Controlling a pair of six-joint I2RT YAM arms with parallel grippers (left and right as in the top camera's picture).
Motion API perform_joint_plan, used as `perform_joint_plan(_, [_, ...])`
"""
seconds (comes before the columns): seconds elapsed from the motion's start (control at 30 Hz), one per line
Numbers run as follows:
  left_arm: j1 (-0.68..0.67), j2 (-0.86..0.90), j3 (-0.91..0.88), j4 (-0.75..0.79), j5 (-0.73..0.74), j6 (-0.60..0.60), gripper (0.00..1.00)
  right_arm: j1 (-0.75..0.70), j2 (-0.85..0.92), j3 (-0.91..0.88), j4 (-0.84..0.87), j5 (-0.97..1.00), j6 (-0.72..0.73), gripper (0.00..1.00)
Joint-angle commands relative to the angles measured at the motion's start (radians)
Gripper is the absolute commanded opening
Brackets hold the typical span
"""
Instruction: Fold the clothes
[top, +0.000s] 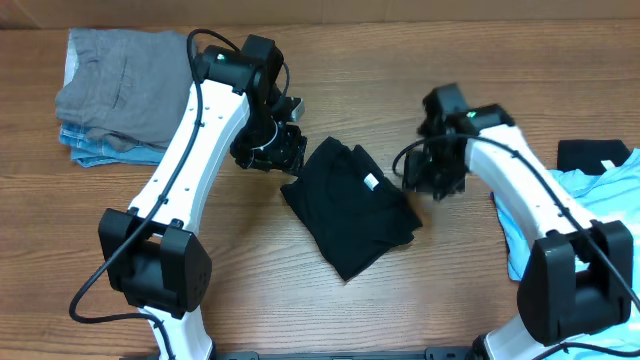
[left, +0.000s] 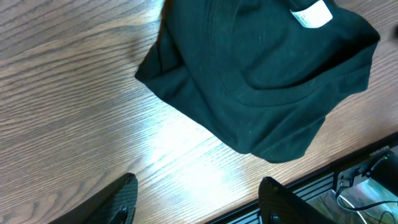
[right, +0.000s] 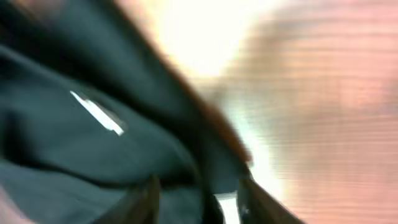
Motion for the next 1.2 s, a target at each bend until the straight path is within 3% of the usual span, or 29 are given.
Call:
perform_joint_plan(0.0, [-0.002, -0.02, 0.016, 0.005, -0.009, -0.003, 0.66, -0.022, -0.025, 0.124, 0.12, -0.209, -0.238, 0.4])
perform_joint_plan(0.07, [-0.002, -0.02, 0.016, 0.011, -0.009, -0.003, 0.67, -0.006, -0.015, 0.121, 0.219, -0.329, -0.287, 0.41])
perform_joint_plan(0.3, [-0.002, -0.02, 0.016, 0.013, -0.009, -0.003, 0.68, 0.105, 0.144, 0.119, 0.346, -0.337, -0.287, 0.46])
perform_joint_plan(0.5, [-0.002, -0.02, 0.016, 0.012, -0.008, -0.003, 0.68, 0.143, 0.225, 0.119, 0.397, -0.272, -0.287, 0.49])
perform_joint_plan(0.63, [-0.002, -0.02, 0.016, 0.012, -0.008, -0.003, 0.68, 0.142, 0.239, 0.119, 0.425, -0.227, -0.287, 0.38])
perform_joint_plan(0.87, [-0.002, -0.02, 0.016, 0.01, -0.009, -0.003, 0.69, 0.111, 0.222, 0.132, 0.435, -0.247, -0.311, 0.45])
perform_joint_plan(1.17, [-0.002, -0.02, 0.016, 0.012, -0.008, -0.003, 0.69, 0.13, 0.25, 0.131, 0.463, -0.246, -0.321, 0.44])
